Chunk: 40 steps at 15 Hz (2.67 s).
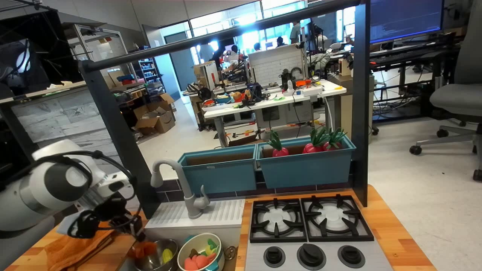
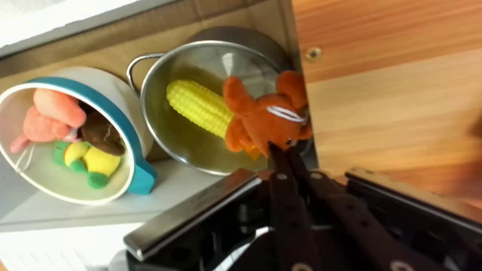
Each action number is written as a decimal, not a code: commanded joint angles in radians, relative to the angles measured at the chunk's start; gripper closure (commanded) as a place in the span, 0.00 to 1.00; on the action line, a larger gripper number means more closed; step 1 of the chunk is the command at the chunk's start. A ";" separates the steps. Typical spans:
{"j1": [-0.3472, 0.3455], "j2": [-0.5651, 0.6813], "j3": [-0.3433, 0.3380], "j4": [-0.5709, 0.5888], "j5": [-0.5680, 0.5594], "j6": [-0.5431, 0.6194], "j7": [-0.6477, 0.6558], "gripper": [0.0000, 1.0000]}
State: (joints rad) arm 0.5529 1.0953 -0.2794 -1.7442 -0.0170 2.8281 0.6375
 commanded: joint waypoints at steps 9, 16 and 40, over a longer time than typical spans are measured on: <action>0.328 -0.186 -0.217 -0.277 0.174 0.365 -0.029 0.71; 0.256 -0.269 -0.157 -0.353 0.199 0.250 -0.120 0.22; -0.033 0.133 -0.038 0.140 0.084 -0.214 -0.051 0.44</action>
State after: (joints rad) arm 0.5665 1.1532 -0.3358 -1.7446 0.0980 2.6941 0.5425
